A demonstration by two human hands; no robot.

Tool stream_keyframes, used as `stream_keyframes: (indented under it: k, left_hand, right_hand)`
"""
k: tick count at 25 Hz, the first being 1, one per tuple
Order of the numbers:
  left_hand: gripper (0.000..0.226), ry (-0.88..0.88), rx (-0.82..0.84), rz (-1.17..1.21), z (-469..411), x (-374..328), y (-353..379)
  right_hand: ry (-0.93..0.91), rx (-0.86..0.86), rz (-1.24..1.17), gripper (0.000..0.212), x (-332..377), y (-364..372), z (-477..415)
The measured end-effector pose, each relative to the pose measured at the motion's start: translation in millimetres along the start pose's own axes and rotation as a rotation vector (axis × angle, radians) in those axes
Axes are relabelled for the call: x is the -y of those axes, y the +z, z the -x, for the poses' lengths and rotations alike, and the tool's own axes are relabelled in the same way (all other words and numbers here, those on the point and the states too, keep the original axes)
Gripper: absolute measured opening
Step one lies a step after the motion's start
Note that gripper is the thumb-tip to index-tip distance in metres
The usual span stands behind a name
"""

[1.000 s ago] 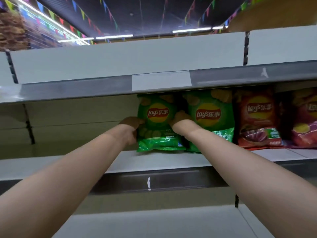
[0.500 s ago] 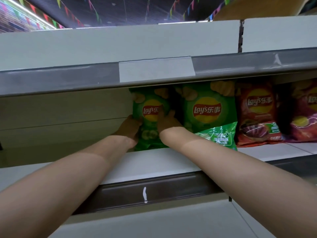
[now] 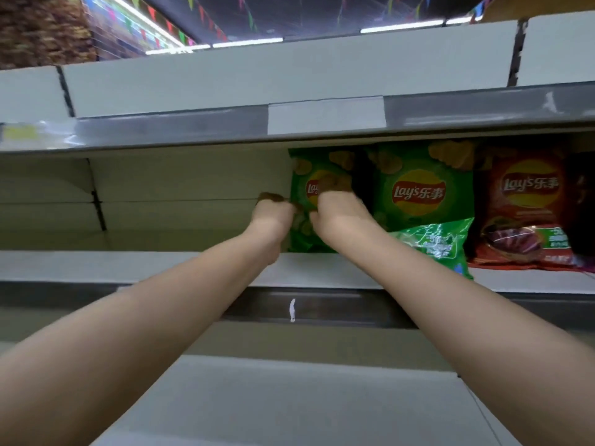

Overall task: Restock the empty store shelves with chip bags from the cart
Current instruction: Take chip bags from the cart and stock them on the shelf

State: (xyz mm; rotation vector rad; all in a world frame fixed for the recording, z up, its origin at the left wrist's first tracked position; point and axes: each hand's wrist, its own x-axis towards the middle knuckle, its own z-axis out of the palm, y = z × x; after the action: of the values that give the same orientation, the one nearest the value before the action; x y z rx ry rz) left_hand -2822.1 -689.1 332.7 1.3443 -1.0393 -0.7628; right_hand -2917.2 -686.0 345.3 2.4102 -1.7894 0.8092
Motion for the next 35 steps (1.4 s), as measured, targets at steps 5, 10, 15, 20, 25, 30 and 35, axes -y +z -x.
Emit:
stream_keyframes:
  k: [5, 10, 15, 20, 25, 30, 35]
  left_hand:
    - [0.023, 0.211, -0.281, 0.076, 72.7, 25.4, -42.1]
    - [0.025, 0.178, -0.526, 0.061, 149.7, 50.9, -116.2]
    - [0.02, 0.083, -0.757, 0.036, 211.6, 86.8, -201.9]
    - [0.021, -0.07, -0.993, 0.066, 260.6, 139.1, -306.9]
    - [0.016, -0.234, -1.207, 0.08, 302.6, 195.3, -407.0]
    - [0.017, -0.51, -1.208, 0.137, 330.4, 269.5, -463.2]
    - [0.007, -0.708, -1.156, 0.274, 339.0, 327.8, -465.8]
  right_hand:
    - [-0.323, -0.268, -0.466, 0.029, 27.3, 19.8, 46.6]
    - [-0.455, -0.189, -0.93, 0.01, 81.3, 52.1, 98.6]
    - [-0.541, 0.112, -1.223, 0.02, 160.7, 86.0, 157.0]
    - [-0.69, 0.425, -1.22, 0.016, 242.4, 138.9, 215.9]
    - [-0.761, 0.708, -1.12, 0.026, 319.8, 208.0, 267.9]
    - [-0.742, 0.898, -0.855, 0.007, 368.1, 286.7, 300.4]
    - [-0.667, 1.071, -0.465, 0.061, 384.2, 359.0, 323.4]
